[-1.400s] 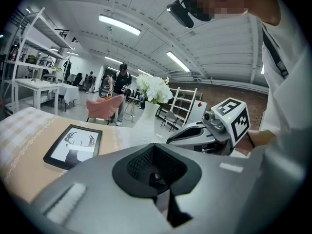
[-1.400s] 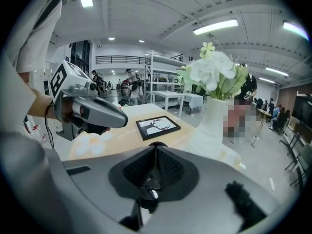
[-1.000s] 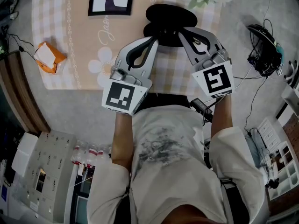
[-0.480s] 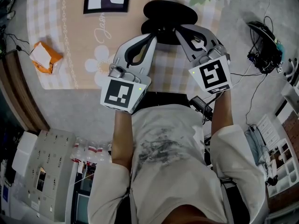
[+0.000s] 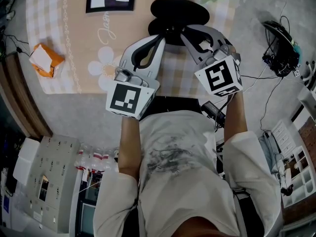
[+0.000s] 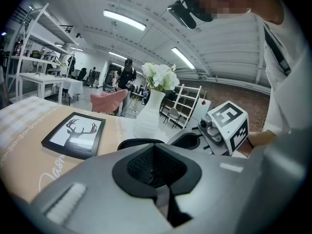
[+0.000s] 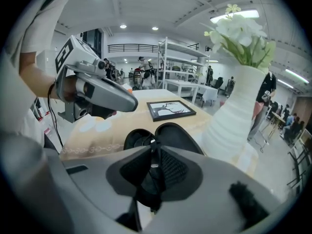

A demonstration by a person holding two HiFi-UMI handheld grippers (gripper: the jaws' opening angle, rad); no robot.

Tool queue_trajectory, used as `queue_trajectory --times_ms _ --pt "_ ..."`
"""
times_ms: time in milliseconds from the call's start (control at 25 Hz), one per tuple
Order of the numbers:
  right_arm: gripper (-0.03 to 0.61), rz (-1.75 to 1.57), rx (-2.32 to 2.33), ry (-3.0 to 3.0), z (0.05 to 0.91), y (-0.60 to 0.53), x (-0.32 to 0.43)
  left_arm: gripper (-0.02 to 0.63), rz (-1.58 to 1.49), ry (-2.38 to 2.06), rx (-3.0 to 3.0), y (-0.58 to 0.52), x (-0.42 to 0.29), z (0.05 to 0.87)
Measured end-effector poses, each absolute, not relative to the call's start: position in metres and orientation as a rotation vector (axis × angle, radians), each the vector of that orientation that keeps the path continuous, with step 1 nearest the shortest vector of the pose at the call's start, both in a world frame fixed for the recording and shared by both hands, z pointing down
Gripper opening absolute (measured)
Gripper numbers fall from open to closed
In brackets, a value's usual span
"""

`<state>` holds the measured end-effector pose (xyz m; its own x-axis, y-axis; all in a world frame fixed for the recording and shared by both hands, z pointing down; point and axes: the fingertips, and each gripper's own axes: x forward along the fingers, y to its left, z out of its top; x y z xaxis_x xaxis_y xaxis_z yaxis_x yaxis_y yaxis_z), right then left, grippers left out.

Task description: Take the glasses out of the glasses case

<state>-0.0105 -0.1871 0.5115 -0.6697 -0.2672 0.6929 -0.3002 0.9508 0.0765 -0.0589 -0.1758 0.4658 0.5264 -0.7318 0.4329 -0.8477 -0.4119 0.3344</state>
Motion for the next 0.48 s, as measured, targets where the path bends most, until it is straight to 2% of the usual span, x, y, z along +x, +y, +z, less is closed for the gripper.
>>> queue_trajectory --times_ms 480 --pt "0.083 -0.035 0.294 -2.3 0.529 -0.177 -0.023 0.008 0.319 -1.275 2.242 -0.172 -0.057 0.475"
